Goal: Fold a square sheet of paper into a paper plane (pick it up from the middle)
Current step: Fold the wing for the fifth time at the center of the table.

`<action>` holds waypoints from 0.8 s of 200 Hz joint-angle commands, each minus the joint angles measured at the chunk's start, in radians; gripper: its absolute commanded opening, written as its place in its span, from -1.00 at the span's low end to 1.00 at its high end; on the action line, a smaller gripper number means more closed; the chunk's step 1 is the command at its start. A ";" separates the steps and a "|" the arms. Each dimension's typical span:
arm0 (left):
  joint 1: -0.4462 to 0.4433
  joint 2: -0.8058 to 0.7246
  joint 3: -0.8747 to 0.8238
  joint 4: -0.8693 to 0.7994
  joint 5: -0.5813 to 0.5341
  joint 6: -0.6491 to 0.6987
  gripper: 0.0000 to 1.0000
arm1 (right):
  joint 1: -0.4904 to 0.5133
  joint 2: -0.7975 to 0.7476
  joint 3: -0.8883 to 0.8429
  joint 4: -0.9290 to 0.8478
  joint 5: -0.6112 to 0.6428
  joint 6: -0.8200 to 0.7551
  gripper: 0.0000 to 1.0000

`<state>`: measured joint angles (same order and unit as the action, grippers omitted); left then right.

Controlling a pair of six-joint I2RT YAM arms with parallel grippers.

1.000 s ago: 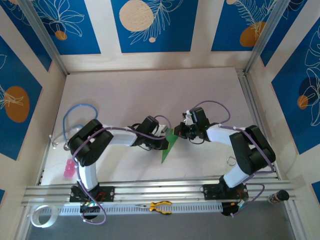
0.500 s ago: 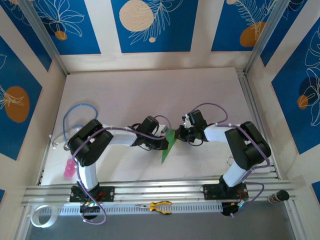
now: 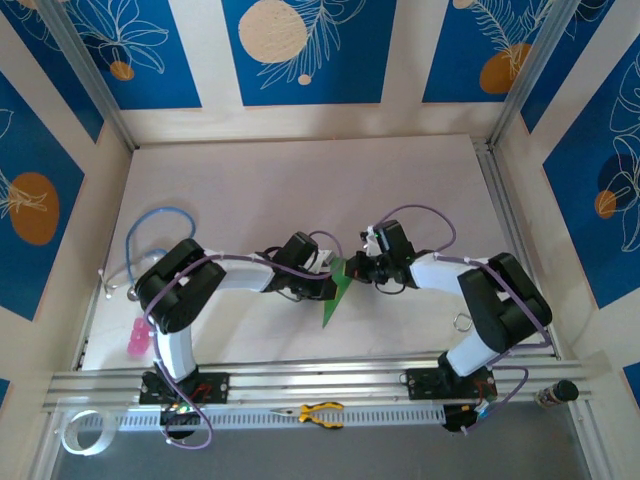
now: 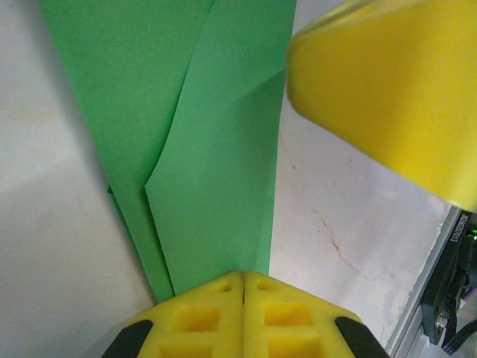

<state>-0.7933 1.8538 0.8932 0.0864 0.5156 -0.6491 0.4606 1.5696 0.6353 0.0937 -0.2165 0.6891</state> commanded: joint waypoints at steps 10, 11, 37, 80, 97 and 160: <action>-0.011 0.010 -0.009 -0.153 -0.028 -0.006 -1.00 | -0.026 0.056 -0.029 0.006 0.024 0.019 -1.00; -0.011 0.010 -0.009 -0.154 -0.027 -0.006 -1.00 | -0.026 0.059 -0.029 0.006 0.024 0.020 -1.00; -0.012 0.000 0.018 -0.167 -0.010 -0.009 -1.00 | -0.041 0.094 -0.032 0.004 0.012 0.039 -1.00; -0.011 -0.054 0.101 -0.206 -0.010 -0.032 -0.98 | -0.031 0.087 -0.036 -0.018 0.035 0.044 -1.00; -0.011 -0.047 0.123 -0.176 0.013 -0.066 -0.98 | -0.027 0.090 -0.033 -0.017 0.031 0.046 -1.00; -0.024 0.025 0.144 -0.054 0.058 -0.151 -0.97 | -0.025 0.092 -0.029 -0.022 0.027 0.054 -1.00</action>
<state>-0.7998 1.8442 1.0080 -0.0063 0.5446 -0.7616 0.4301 1.6291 0.6197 0.1200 -0.2325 0.7341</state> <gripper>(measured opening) 0.063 0.056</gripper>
